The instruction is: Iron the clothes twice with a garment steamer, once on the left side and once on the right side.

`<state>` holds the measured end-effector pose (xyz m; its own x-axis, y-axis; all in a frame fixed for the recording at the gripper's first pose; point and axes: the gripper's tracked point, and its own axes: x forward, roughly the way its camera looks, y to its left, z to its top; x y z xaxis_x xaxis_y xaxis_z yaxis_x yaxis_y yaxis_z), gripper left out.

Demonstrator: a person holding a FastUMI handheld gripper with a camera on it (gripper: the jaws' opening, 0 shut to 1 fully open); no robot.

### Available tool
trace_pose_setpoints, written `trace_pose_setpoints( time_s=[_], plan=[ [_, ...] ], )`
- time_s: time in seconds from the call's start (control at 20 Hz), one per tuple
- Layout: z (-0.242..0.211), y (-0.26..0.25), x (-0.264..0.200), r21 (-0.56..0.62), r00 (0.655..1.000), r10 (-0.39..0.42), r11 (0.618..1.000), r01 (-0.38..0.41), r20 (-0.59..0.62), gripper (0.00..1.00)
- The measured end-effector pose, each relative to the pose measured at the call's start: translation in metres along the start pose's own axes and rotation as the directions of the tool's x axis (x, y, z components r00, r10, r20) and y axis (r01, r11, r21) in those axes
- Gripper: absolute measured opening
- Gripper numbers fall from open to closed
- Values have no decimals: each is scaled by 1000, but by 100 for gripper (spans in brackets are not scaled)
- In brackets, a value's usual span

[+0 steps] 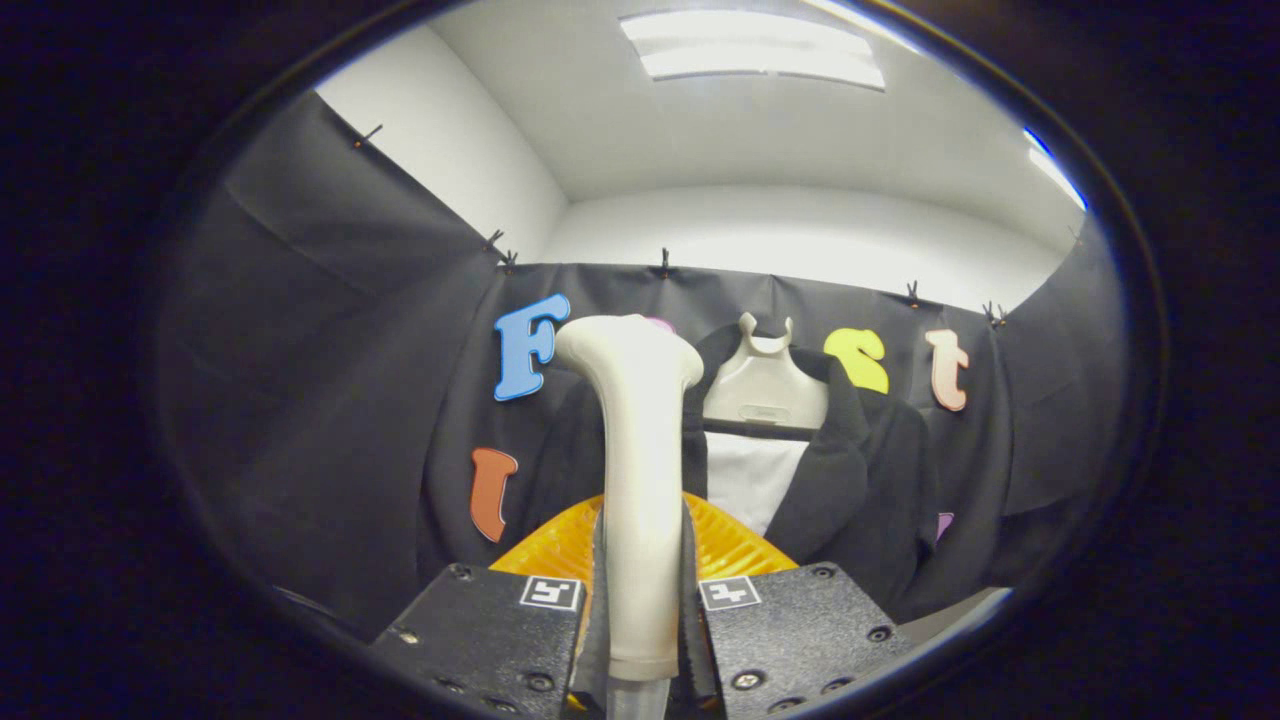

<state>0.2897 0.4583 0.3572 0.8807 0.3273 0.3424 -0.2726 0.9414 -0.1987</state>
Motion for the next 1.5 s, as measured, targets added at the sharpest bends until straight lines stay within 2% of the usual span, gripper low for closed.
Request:
trace_pose_setpoints(
  time_s=[0.25, 0.4, 0.7, 1.05, 1.5],
  plan=[
    [7, 1, 28, -55, 999, -32, 998, 34, 33, 30],
    [-6, -3, 34, -63, 999, -52, 997, 52, 4, 30],
    [-15, -14, 18, -82, 997, -80, 993, 80, -2, 30],
    [-54, -17, 10, -114, 990, -94, 990, 82, -105, 30],
    [-95, -9, -24, -125, 980, -89, 990, 67, -181, 30]
  ],
)
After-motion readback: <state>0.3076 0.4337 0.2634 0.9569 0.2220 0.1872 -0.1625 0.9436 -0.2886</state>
